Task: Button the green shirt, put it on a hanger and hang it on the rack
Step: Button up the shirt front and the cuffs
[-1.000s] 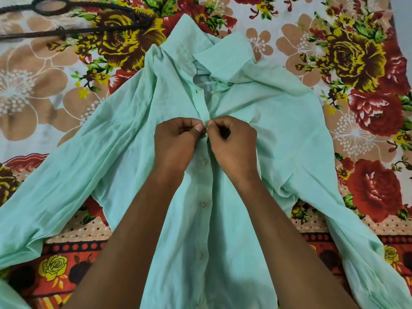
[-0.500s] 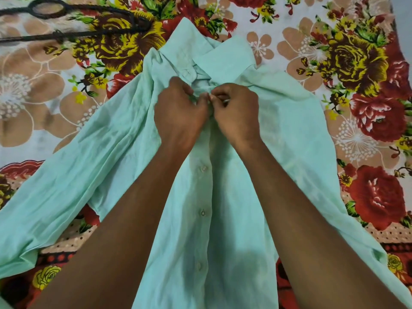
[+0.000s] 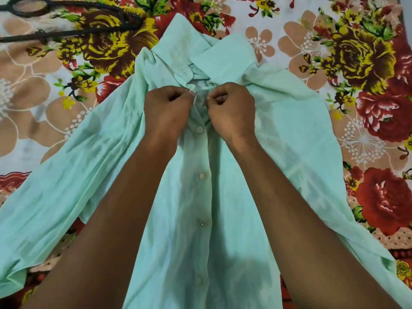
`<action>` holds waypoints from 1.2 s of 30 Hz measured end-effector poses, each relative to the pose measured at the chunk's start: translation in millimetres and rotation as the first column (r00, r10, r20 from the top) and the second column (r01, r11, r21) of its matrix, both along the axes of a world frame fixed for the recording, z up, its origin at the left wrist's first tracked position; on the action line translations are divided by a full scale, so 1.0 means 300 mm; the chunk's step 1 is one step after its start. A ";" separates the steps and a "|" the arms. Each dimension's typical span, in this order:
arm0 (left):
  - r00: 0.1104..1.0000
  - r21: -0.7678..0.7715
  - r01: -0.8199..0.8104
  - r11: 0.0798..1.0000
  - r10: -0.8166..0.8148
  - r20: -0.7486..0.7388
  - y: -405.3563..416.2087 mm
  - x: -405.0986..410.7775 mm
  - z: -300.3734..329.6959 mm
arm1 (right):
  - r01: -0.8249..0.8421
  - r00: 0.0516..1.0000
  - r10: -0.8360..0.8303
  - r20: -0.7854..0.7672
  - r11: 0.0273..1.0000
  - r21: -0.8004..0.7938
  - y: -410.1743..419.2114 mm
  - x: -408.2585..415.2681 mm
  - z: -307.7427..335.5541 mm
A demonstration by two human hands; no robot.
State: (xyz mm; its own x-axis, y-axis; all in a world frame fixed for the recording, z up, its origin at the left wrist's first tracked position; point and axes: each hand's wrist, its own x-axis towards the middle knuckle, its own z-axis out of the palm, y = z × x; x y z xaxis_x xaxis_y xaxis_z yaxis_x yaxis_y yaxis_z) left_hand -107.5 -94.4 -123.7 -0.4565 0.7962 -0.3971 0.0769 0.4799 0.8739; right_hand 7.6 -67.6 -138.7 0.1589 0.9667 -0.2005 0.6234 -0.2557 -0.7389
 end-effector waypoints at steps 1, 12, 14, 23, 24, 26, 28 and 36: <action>0.998 -0.016 -0.015 1.000 0.016 0.060 -0.001 -0.004 -0.002 | 0.012 0.998 -0.011 -0.058 1.000 0.013 -0.003 0.001 -0.001; 0.988 0.076 -0.037 0.996 0.025 0.151 -0.031 0.013 -0.036 | 0.076 0.895 -0.061 -0.442 0.997 0.016 -0.034 0.012 -0.015; 0.987 0.086 -0.036 0.996 0.022 0.158 -0.034 0.014 -0.039 | 0.073 0.891 -0.057 -0.451 0.997 0.020 -0.036 0.013 -0.015; 0.987 0.099 0.114 0.988 -0.125 0.106 -0.037 -0.028 -0.037 | 0.026 0.885 -0.024 -0.464 1.000 -0.002 -0.045 0.025 -0.005; 0.984 0.096 0.139 0.986 -0.149 0.097 -0.030 -0.036 -0.034 | 0.010 0.884 -0.014 -0.467 1.000 -0.011 -0.044 0.032 -0.003; 0.980 0.080 0.168 0.982 -0.176 0.097 -0.019 -0.048 -0.031 | -0.027 0.885 0.011 -0.465 0.999 -0.027 -0.039 0.045 -0.001; 0.978 0.069 0.177 0.982 -0.183 0.099 -0.016 -0.057 -0.033 | -0.073 0.891 0.048 -0.451 0.996 -0.040 -0.036 0.054 0.002; 0.975 0.058 0.198 0.979 -0.202 0.087 -0.017 -0.053 -0.054 | -0.118 0.907 0.108 -0.408 0.993 0.002 -0.041 0.060 -0.019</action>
